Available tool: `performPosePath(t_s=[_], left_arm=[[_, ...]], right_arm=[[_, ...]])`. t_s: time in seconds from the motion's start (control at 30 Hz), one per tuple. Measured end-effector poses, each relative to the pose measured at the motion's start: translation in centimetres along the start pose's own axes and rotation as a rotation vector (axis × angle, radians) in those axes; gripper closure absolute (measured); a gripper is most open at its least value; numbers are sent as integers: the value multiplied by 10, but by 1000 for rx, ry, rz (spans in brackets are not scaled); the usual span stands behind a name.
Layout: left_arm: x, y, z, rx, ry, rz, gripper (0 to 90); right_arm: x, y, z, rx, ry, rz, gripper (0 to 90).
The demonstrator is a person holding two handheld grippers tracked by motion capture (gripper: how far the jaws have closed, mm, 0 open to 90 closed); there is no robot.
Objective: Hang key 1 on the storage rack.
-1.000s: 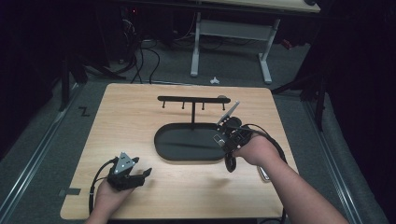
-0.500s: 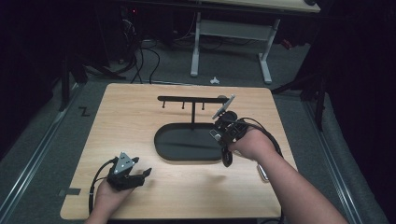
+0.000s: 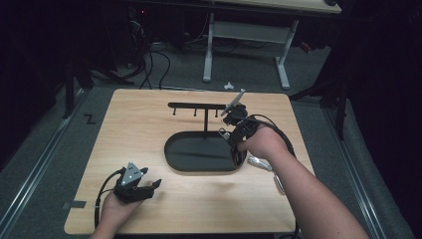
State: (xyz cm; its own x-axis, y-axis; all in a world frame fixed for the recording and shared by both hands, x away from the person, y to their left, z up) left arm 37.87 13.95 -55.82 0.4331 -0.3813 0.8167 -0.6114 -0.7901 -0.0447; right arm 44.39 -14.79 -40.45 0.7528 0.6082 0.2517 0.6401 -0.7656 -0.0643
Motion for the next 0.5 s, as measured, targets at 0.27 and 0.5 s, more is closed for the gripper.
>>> performPosePath(t_s=[0.27,0.5], left_arm=[[0,0,0,-4,-1,-1,338],[-1,0,0,-4,-3,1,338]], right_arm=[[13,6,-10,-15,17,2,804],[22,10,-17,-19,43,12,804]])
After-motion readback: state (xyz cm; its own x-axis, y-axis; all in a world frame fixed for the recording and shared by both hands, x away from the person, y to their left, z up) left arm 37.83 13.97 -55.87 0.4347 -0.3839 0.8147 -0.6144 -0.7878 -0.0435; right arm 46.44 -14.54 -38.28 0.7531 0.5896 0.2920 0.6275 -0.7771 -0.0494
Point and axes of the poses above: each handheld gripper's, and its own axes: z roughly forward along the jaws, x roughly out of its top, y roughly to its right, the point moved 7 cm from there along z, roughly forward along the jaws, and after that the axes turned 5 degrees about x, right-handed, at the moved point
